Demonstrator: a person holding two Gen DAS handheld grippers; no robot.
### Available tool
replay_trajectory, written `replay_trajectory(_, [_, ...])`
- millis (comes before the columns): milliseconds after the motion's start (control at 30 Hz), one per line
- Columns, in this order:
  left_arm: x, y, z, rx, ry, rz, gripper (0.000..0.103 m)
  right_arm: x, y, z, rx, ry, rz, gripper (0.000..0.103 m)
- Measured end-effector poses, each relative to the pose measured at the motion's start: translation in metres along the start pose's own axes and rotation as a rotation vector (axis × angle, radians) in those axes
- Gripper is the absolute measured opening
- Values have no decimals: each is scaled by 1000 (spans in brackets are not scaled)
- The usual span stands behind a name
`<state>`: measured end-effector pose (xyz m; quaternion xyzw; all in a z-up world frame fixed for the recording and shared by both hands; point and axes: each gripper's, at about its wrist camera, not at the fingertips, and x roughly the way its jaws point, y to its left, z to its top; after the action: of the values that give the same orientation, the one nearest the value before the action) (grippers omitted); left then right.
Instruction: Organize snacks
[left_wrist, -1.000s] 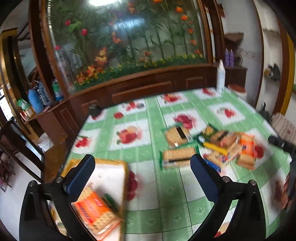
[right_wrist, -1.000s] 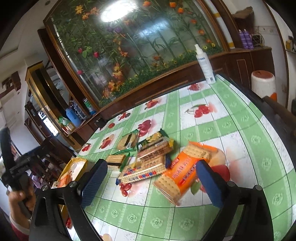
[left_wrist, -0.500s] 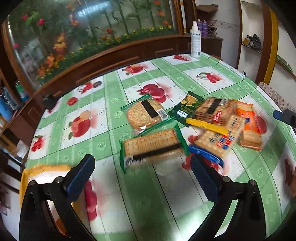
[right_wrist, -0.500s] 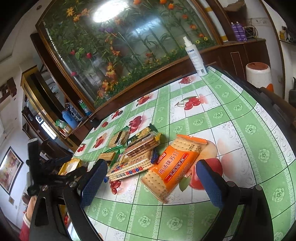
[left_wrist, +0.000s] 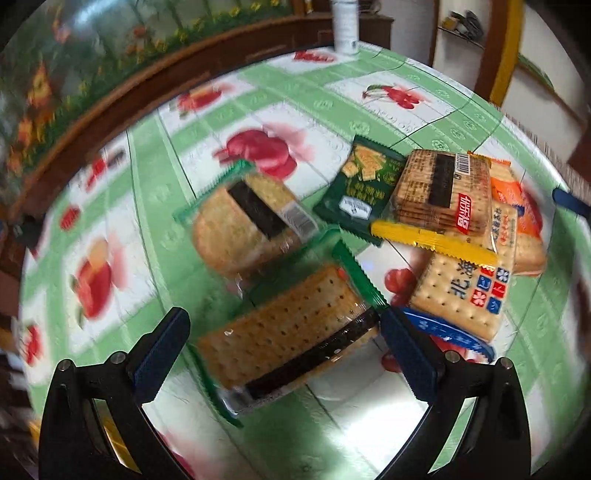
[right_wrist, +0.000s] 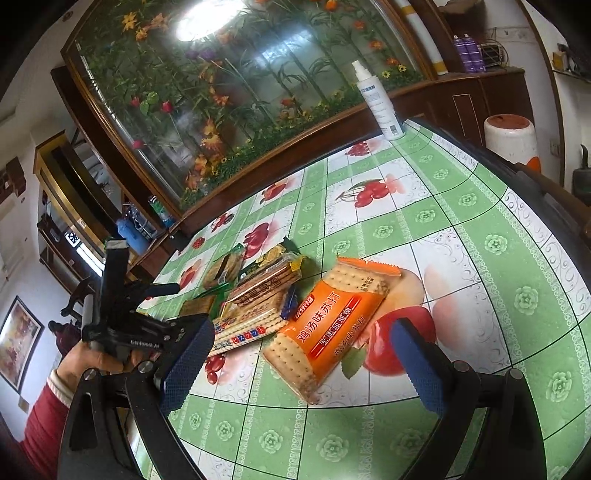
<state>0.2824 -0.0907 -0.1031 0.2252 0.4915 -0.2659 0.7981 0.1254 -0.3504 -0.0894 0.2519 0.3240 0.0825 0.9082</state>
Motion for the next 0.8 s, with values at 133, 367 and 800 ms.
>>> replay_trajectory(133, [-8, -7, -23, -68, 28, -27, 103, -4, -1, 1, 5, -14, -6, 98])
replay_trajectory(367, [-22, -39, -70, -98, 100, -38, 103, 0, 4, -2, -5, 16, 7, 99])
replay_trajectory(800, [-14, -1, -67, -411, 28, 53, 103, 69, 86, -11, -162, 249, 74, 99])
